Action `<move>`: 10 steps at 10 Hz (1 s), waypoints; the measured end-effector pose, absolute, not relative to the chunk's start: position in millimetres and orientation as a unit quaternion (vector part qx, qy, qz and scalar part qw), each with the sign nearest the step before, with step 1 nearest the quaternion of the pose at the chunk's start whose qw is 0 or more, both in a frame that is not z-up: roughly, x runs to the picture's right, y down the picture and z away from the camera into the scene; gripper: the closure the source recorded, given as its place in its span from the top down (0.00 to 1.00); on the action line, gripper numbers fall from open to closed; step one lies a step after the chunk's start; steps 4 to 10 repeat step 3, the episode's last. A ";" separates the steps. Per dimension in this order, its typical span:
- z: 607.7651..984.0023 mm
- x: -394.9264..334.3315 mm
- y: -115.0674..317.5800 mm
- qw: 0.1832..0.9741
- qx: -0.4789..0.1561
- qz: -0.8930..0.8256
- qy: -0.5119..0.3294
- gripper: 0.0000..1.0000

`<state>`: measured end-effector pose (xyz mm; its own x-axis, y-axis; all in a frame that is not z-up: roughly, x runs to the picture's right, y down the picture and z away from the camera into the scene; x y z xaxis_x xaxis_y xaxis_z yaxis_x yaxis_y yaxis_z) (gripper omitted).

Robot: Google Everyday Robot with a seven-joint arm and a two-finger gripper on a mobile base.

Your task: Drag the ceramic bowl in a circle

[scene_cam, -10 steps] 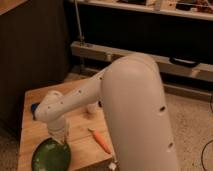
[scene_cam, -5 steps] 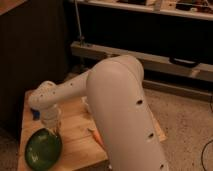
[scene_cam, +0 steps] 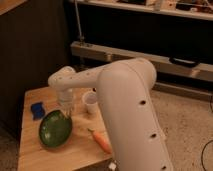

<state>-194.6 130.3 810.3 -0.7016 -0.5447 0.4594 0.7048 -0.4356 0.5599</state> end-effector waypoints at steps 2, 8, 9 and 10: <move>813.7 -158.2 131.1 0.385 -0.108 -0.836 -0.376 0.00; 814.2 -141.5 136.0 0.387 -0.103 -0.834 -0.379 0.00; 814.2 -141.5 136.0 0.387 -0.103 -0.834 -0.379 0.00; 814.2 -141.5 136.0 0.387 -0.103 -0.834 -0.379 0.00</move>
